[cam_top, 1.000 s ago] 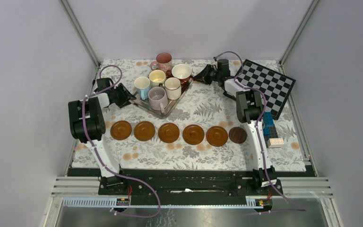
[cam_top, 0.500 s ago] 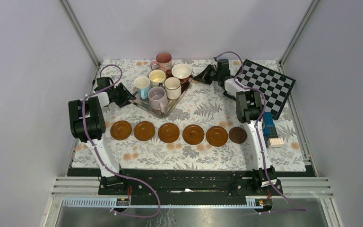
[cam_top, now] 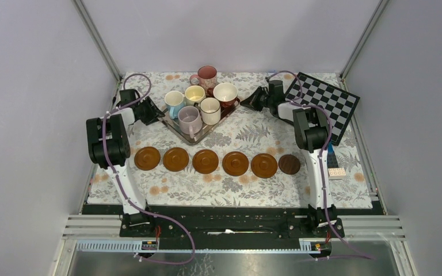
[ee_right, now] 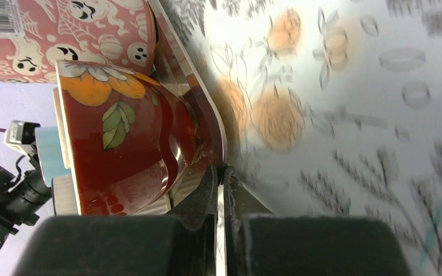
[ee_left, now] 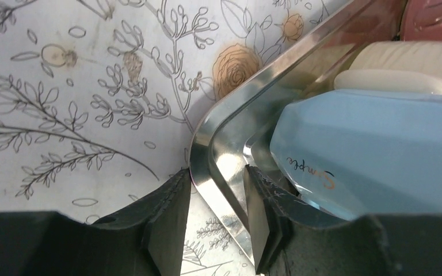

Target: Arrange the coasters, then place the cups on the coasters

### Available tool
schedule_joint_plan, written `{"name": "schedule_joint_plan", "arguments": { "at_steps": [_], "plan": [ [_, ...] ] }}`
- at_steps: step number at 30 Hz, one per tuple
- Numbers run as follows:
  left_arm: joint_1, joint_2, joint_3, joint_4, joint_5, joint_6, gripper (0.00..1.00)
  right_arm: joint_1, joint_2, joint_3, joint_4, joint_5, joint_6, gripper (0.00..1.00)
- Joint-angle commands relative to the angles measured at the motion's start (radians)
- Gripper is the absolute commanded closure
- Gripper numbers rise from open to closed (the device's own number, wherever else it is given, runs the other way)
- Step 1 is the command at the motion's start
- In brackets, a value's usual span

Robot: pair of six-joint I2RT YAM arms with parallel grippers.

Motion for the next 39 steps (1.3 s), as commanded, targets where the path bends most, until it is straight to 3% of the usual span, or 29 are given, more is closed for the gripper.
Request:
{"name": "schedule_joint_plan", "arguments": {
  "at_steps": [1,6,10,16,21,27,32,39],
  "plan": [
    [-0.046,0.054,0.044,0.001,0.002,0.03,0.58,0.034,-0.108,-0.187,-0.071,0.007,-0.086,1.0],
    [-0.071,0.098,0.101,-0.005,0.011,0.04,0.58,0.034,-0.22,-0.352,-0.043,0.013,-0.097,0.98],
    [-0.093,0.139,0.167,-0.025,0.018,0.067,0.58,0.033,-0.292,-0.423,-0.069,0.003,-0.111,0.69],
    [-0.126,0.184,0.254,-0.036,0.009,0.118,0.55,0.027,-0.399,-0.447,-0.102,0.035,-0.196,0.54],
    [-0.134,0.215,0.345,-0.071,-0.002,0.136,0.53,0.017,-0.42,-0.403,-0.156,0.087,-0.275,0.52],
    [-0.106,0.149,0.361,-0.099,-0.036,0.14,0.48,-0.011,-0.466,-0.415,-0.162,0.126,-0.325,0.53],
    [-0.069,0.047,0.27,-0.083,-0.049,0.151,0.47,-0.031,-0.485,-0.396,-0.149,0.143,-0.346,0.52],
    [-0.044,-0.045,0.131,-0.07,-0.028,0.143,0.46,-0.035,-0.392,-0.273,-0.15,0.146,-0.328,0.52]
  ]
}}
